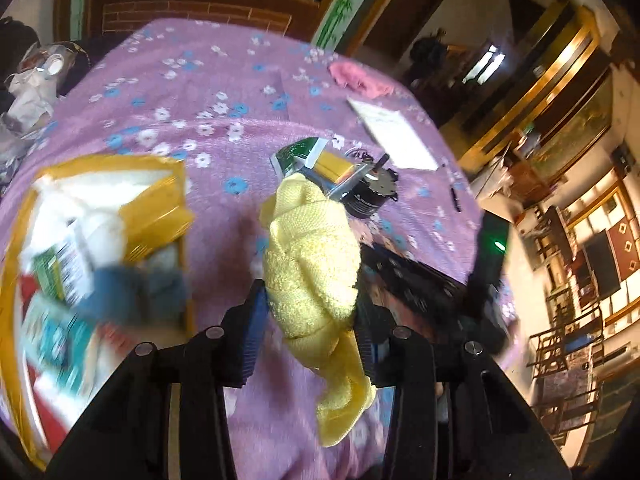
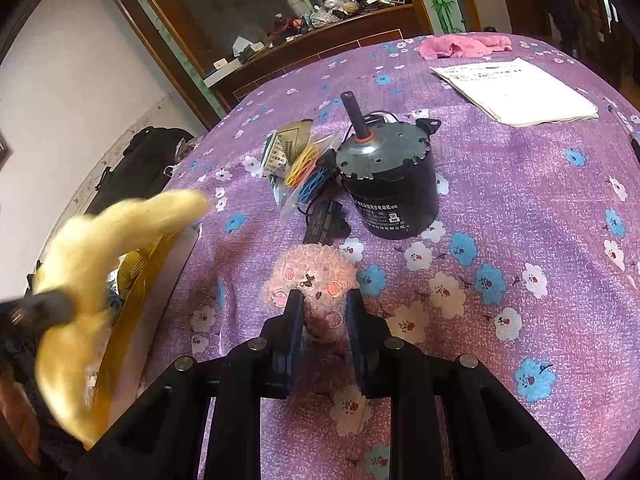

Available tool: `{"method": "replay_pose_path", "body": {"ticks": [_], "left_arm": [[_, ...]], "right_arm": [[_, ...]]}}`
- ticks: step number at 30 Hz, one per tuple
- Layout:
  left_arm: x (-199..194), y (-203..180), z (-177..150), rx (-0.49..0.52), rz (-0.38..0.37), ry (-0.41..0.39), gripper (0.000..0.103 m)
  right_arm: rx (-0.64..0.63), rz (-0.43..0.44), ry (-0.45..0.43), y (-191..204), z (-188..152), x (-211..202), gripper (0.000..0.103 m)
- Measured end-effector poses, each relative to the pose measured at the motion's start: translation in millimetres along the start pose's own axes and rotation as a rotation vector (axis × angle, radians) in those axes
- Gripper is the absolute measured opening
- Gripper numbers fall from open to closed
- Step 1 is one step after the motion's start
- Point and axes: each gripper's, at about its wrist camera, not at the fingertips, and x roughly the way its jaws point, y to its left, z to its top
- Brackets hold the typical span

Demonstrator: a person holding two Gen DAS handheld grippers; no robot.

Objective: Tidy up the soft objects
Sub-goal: 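Carry the pink ball and yellow towel into the white box and release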

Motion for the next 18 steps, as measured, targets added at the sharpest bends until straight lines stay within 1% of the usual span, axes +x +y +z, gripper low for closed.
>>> {"method": "replay_pose_path", "body": {"ticks": [2,4,6,9,12,15,18], "left_arm": [[-19.0,10.9,-6.4,-0.016,-0.006,-0.038,0.038],[-38.9,27.3,-15.0,-0.052,0.016,-0.078,0.038],[-51.0,41.3,-21.4,-0.079,0.032,-0.100,0.038],[-66.6,62.9,-28.9,-0.106,0.057,-0.112,0.039],[-84.0,83.2,-30.2,-0.125,0.094,-0.143,0.039],[-96.5,97.0,-31.4,-0.126,0.119,-0.161,0.039],[-99.0,107.1,-34.6,-0.115,0.143,-0.149,0.039]], "right_arm": [[0.002,0.000,-0.002,0.1,-0.4,-0.1,0.020],[0.000,-0.010,-0.002,1.6,-0.7,-0.6,0.020],[-0.001,-0.045,-0.010,7.5,-2.5,-6.1,0.020],[-0.021,-0.049,-0.025,24.9,-8.2,-20.3,0.020],[-0.051,-0.015,-0.020,52.0,-12.2,-32.8,0.020],[-0.083,0.052,0.004,84.9,-14.4,-38.9,0.020],[-0.157,0.142,0.037,127.2,-20.2,-41.6,0.020]]}}
